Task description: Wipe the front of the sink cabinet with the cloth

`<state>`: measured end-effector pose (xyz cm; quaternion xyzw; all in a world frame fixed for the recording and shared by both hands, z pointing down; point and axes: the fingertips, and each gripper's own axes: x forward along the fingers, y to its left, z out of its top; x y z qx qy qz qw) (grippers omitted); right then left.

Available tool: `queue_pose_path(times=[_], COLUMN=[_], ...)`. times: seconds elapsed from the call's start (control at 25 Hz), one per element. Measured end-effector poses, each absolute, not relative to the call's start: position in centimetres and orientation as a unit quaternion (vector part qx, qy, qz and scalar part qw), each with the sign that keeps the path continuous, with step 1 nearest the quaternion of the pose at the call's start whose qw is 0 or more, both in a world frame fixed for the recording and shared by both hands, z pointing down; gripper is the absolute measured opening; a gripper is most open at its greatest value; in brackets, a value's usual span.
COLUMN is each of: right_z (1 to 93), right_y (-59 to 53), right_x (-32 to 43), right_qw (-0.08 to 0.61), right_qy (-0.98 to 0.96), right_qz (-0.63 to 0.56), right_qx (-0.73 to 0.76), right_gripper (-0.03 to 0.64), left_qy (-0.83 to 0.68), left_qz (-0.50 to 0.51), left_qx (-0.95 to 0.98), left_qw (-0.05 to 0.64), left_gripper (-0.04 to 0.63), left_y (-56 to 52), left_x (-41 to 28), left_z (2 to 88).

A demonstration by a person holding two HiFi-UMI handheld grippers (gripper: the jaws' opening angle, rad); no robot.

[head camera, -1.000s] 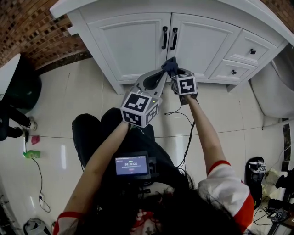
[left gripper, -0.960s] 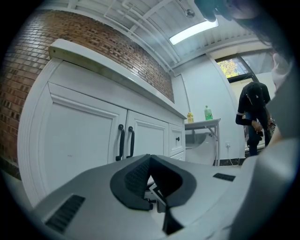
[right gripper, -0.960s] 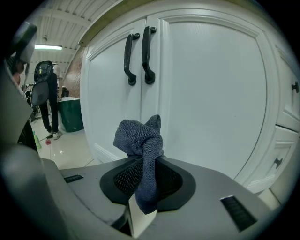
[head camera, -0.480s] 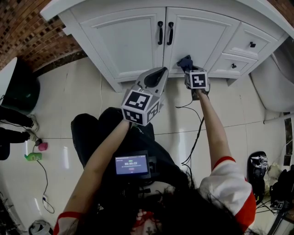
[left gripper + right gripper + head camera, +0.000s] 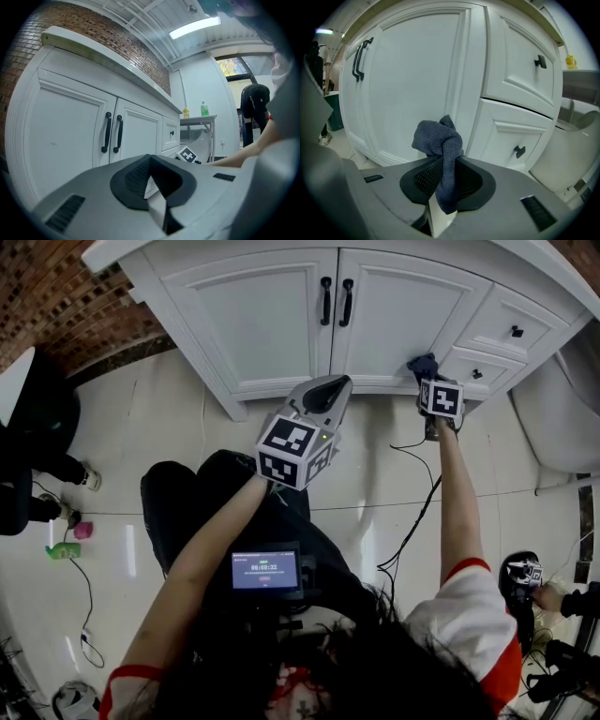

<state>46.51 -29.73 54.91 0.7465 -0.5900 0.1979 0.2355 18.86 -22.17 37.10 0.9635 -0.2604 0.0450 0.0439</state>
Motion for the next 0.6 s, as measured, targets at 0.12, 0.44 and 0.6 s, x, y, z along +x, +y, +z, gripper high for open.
queue_pose_path(times=[0.12, 0.44, 0.6], right_z=[54.8, 57.6, 59.0], right_y=[-28.8, -28.6, -30.0], right_x=[48.6, 42.5, 35.6], right_qw=[0.246, 0.246, 0.242], right_qy=[-0.576, -0.625, -0.670], right_qz=[0.196, 0.205, 0.205], right_qx=[0.755, 0.712, 0.671], right_gripper=[0.088, 0.087, 0.087], left_qy=[-0.252, -0.251, -0.253], left_qz=[0.046, 0.059, 0.060], left_qx=[0.966, 0.965, 0.964], left_qw=[0.041, 0.048, 0.049], left_gripper=[0.035, 0.035, 0.035], left_y=[-21.8, -21.5, -21.4], left_x=[19.8, 20.2, 20.3], left_z=[37.1, 38.0, 38.2])
